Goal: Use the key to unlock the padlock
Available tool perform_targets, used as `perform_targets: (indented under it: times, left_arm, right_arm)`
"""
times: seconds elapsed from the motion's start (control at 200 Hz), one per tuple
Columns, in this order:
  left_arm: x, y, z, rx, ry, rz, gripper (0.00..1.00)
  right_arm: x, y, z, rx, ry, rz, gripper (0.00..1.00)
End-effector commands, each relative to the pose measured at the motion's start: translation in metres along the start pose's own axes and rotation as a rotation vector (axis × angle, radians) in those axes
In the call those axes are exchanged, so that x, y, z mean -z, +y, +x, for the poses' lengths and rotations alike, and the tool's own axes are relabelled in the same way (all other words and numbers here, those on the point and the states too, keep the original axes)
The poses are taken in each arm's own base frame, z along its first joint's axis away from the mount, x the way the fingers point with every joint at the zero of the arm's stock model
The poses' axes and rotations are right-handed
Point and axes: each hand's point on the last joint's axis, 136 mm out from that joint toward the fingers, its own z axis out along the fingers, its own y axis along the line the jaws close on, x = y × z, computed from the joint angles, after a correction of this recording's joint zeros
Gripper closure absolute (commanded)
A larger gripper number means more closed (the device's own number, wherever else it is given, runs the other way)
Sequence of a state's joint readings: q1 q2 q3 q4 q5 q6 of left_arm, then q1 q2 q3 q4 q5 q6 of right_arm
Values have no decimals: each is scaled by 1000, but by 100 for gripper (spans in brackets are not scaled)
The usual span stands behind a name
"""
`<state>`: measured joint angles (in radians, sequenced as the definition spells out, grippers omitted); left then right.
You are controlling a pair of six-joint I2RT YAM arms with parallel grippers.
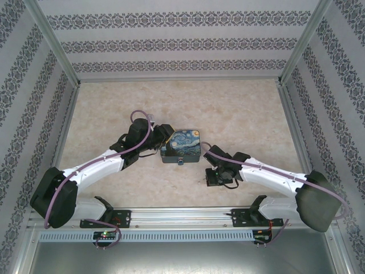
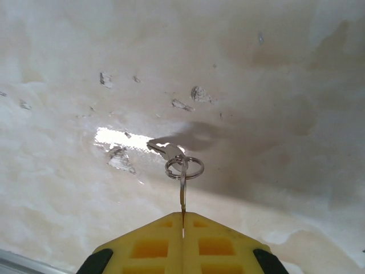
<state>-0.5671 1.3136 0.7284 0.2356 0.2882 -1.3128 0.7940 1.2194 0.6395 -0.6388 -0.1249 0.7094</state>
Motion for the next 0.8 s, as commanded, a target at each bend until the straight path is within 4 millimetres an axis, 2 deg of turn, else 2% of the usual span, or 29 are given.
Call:
perform_targets:
  times: [0.0,0.26,0.41,0.6,0.699,0.794]
  left_arm:
    - [5,0,-2,-11,5,5,71]
    - [5,-1,1,24,23,12,70]
    - [5,-5,2,56,33,29,65]
    - [2,-16,4,119,52,74,52]
    - [1,-22,3,165,59,97,37]
    - [-1,-30,3,202,69,116,30]
  right_arm:
    - [6,2,2,-37,7,-40,100]
    - [26,17,-9,-50,-33,-115,100]
    - [47,32,-22,-43,-72,-170,100]
    - [80,58,-48,-27,-144,-248,100]
    - [99,72,-67,-23,-192,-288,100]
    - [117,87,-87,-22,-245,-332,100]
